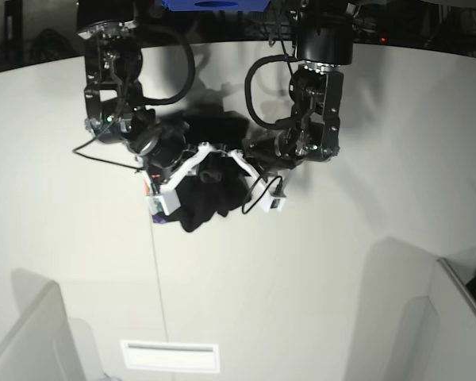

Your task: Fold the T-shirt properly

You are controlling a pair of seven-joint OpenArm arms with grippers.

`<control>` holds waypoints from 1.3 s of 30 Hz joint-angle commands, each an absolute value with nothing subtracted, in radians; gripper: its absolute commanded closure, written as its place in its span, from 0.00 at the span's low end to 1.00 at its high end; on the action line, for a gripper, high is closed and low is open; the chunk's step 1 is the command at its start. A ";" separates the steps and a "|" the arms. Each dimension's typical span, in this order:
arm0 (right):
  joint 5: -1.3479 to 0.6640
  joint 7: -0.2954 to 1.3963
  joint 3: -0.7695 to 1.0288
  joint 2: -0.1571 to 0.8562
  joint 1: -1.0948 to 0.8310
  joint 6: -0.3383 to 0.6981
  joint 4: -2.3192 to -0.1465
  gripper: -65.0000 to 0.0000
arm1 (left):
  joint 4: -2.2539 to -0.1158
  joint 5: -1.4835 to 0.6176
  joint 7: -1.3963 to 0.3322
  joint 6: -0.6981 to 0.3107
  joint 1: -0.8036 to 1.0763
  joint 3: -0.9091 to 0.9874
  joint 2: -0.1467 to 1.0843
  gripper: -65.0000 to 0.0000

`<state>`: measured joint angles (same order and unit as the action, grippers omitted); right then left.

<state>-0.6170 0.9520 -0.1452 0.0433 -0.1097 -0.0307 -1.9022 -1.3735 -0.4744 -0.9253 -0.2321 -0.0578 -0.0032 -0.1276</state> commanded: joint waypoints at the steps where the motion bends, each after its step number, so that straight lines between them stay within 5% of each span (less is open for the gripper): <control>1: -0.633 0.932 -0.153 0.039 -0.094 -0.021 -1.916 1.00 | -1.394 -0.495 -0.914 -0.220 -0.071 -0.005 -0.134 1.00; 19: -0.634 0.811 -0.163 0.039 -0.054 -0.021 -1.696 1.00 | -1.504 -0.504 -0.921 -0.186 -0.010 0.001 -0.084 1.00; 27: -0.638 0.819 -0.163 0.018 -0.053 -0.021 -1.704 1.00 | -1.705 -0.562 -1.044 -0.193 0.107 0.177 -0.002 1.00; 28: -0.638 0.819 -0.165 0.016 -0.053 -0.021 -1.704 0.98 | -1.738 -0.596 -1.069 -0.193 0.125 0.209 0.021 1.00; 33: -0.638 0.820 -0.170 0.016 -0.054 -0.021 -1.705 0.37 | -1.821 -0.828 -1.129 -0.191 0.189 0.374 0.136 1.00; 39: -0.638 0.817 -0.292 0.021 -0.048 -0.021 -1.756 0.39 | -1.821 -0.944 -1.132 -0.189 0.236 0.541 0.223 1.00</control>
